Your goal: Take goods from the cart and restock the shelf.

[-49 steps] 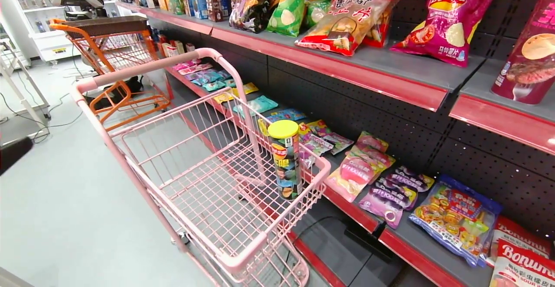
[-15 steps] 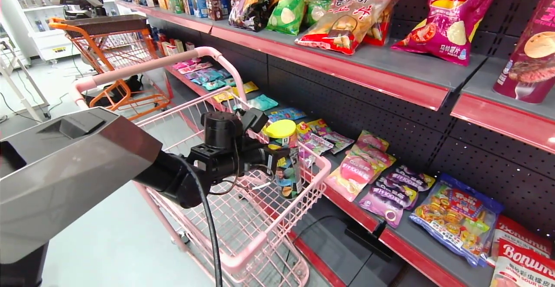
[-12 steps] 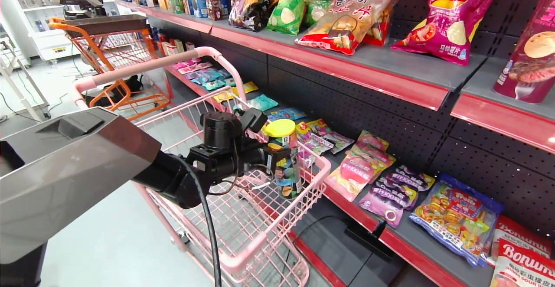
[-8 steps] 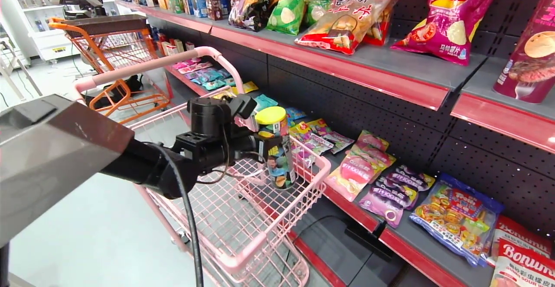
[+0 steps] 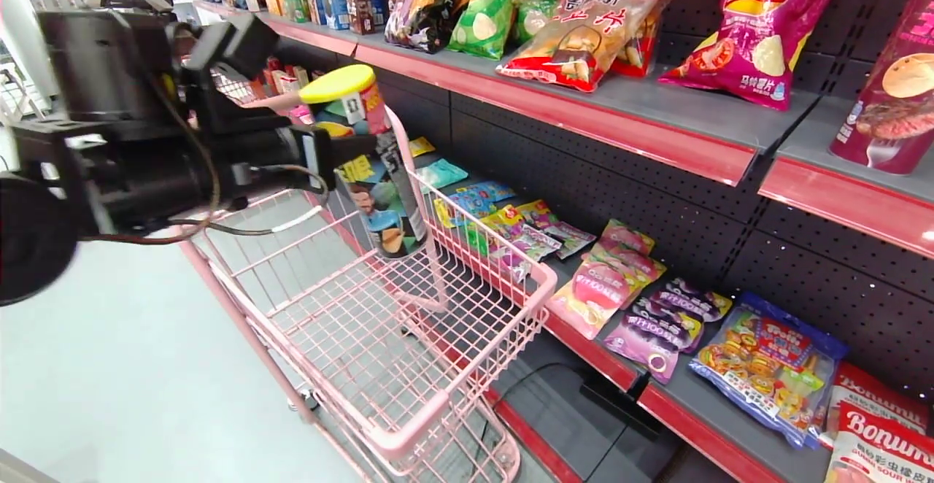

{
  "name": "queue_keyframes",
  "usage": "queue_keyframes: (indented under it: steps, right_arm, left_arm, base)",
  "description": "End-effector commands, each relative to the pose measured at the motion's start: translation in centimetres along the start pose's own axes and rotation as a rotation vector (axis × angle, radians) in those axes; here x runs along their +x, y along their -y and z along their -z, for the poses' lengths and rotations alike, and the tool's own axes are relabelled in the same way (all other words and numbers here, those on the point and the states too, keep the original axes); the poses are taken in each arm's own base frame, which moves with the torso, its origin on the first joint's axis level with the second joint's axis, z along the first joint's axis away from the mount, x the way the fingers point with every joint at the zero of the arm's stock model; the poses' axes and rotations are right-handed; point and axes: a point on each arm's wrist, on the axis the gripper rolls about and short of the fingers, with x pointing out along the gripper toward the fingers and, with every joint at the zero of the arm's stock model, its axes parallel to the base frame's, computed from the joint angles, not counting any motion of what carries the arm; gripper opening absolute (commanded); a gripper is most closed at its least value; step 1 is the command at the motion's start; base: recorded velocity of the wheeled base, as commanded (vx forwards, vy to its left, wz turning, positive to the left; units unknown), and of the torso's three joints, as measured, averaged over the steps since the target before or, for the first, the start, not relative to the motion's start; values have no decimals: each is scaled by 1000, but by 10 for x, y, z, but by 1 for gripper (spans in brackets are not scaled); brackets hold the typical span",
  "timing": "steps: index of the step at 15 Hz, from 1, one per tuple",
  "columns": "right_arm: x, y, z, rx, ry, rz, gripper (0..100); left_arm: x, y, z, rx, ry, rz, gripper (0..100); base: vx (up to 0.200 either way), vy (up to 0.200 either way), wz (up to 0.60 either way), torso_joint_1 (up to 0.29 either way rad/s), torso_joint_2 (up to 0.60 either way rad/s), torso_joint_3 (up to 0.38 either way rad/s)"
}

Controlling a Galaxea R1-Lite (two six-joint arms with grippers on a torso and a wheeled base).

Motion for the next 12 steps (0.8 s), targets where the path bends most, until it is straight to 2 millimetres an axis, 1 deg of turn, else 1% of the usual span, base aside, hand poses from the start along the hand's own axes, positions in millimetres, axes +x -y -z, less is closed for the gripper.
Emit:
queue_keyframes:
  steps: [1,2,3,4,5,6,7,8,9,10,11,12]
  right_arm:
    - [0,0,0,1,0,-1,100]
    - [0,0,0,1,0,-1,100]
    - [0,0,0,1,0,-1,100]
    - [0,0,0,1,0,-1,100]
    - [0,0,0,1,0,-2,100]
    - [0,0,0,1,0,-2,100]
    - [0,0,0,2,0,-2,100]
    - [0,0,0,2,0,-2,100]
    - [0,0,0,-1,0,-1,100]
    - [0,0,0,-1,0,1,100]
    - [0,0,0,-1,0,7,100]
    - [0,0,0,-1,0,7,100]
  left_arm:
    - [-110,23,-21,26,119,-82,0]
    - [-151,31,-15,27,141,-136,0]
    - [-178,37,-8,32,146,-182,0]
    - [-195,40,-3,36,148,-216,0]
    - [-224,45,8,39,156,-276,0]
    - [-234,47,13,38,165,-299,0]
    - [-261,52,30,57,176,-357,0]
    - [-270,53,38,70,179,-372,0]
    - [-290,57,60,89,188,-385,0]
    - [-298,58,66,93,195,-389,0]
    - [-311,60,75,93,183,-432,0]
    - [-315,61,78,101,167,-458,0]
  base:
    - [0,0,0,0,0,0]
    - [0,0,0,0,0,0]
    - [0,0,0,0,0,0]
    - [0,0,0,0,0,0]
    - [0,0,0,0,0,0]
    - [0,0,0,0,0,0]
    - [0,0,0,0,0,0]
    - [0,0,0,0,0,0]
    - [0,0,0,0,0,0]
    - [0,0,0,0,0,0]
    - [0,0,0,0,0,0]
    - [0,0,0,0,0,0]
